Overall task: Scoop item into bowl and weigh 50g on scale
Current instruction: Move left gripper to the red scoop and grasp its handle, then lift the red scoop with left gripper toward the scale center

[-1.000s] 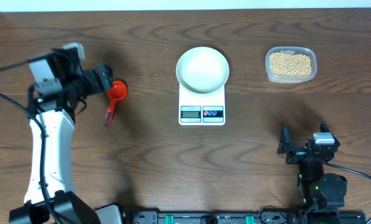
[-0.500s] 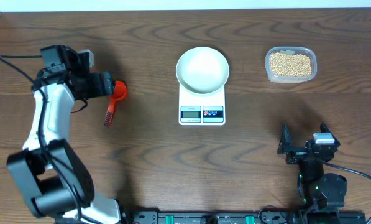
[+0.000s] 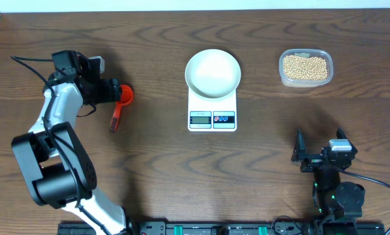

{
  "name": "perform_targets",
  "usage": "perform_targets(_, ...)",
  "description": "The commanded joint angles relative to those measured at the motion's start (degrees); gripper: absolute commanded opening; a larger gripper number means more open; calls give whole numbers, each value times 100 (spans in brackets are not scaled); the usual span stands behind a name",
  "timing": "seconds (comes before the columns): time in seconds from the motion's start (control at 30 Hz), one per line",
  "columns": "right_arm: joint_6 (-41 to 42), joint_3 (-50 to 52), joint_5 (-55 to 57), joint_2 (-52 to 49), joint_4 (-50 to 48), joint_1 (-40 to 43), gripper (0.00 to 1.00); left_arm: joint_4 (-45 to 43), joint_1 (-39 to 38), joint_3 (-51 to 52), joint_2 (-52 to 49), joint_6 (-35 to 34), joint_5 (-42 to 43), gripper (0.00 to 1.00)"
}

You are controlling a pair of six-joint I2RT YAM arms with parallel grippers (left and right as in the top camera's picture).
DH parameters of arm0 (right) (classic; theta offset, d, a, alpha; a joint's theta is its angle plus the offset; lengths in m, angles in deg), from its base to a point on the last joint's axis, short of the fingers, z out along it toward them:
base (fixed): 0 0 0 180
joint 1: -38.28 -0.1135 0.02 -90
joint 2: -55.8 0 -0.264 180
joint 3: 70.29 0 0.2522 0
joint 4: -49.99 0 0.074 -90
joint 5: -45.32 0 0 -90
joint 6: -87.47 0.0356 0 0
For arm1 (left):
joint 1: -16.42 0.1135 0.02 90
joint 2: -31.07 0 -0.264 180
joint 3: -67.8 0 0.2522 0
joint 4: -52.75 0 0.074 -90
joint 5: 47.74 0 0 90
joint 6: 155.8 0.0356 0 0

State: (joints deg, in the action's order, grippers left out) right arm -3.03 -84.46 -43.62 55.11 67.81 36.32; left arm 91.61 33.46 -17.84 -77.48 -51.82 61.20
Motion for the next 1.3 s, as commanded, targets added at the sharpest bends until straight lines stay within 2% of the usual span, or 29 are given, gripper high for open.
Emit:
perform_targets(0.0, -44, 9, -13, 31, 24, -39, 99, -101, 9, -24, -247, 59, -63, 79)
perform_targets(0.23, -44, 9, -13, 31, 24, -39, 99, -170, 9, -24, -713, 57, -61, 65)
perform_targets(0.5, -44, 9, -13, 31, 24, -39, 99, -240, 9, -26, -748, 35, -57, 19)
perform_targets(0.53, -44, 9, -13, 31, 24, -39, 99, -254, 9, -26, -748, 9, -57, 8)
perform_targets(0.63, -44, 9, -13, 31, 24, -39, 99, -319, 9, -26, -723, -380, -57, 7)
perform_targets(0.9, -44, 9, -11, 31, 24, -39, 99, -343, 9, -26, 129, -2081, -52, 7)
perform_targets(0.97, -44, 9, -13, 31, 24, -39, 99, -339, 9, -26, 522, -2767, -50, 7)
perform_targets(1.07, -44, 9, -13, 31, 24, -39, 99, -210, 9, -26, 1152, -4188, 11, 7)
perform_targets(1.2, -44, 9, -13, 31, 24, -39, 99, 509, -15, -26, 1930, -6170, 173, 7)
perform_targets(1.27, -44, 9, -13, 31, 24, -39, 99, 870, -15, -26, 2229, -6631, 566, 7)
